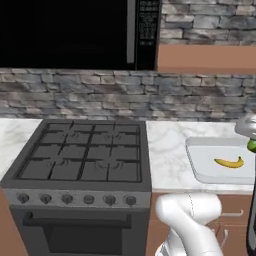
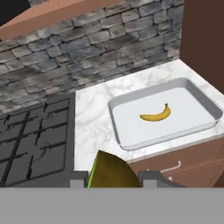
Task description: Pick the kiwi and banana from the fridge and place them inside the tupperware on the counter.
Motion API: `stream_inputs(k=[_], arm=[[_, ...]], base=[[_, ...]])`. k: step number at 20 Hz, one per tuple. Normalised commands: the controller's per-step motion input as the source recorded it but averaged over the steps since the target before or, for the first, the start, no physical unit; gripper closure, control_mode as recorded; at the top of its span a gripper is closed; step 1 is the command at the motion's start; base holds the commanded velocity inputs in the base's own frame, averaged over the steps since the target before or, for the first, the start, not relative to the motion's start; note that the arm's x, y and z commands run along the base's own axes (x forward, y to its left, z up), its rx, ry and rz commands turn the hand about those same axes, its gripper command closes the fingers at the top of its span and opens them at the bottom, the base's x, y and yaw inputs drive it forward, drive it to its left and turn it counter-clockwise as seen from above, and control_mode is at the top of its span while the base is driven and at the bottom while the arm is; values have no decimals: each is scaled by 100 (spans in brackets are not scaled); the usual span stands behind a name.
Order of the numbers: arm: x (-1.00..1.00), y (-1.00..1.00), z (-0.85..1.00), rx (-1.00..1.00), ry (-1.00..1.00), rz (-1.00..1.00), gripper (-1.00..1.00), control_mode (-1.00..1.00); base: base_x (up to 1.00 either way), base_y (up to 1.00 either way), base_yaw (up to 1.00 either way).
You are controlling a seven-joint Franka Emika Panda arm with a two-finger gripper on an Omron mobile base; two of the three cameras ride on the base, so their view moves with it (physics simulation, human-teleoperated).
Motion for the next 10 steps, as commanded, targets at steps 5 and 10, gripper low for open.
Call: stream_inputs(k=[5, 10], arm=[[0, 0, 0, 0, 0, 0, 100, 100], [0, 0, 0, 0, 0, 0, 100, 100]], base=[[54, -8, -20], [20, -16, -53]])
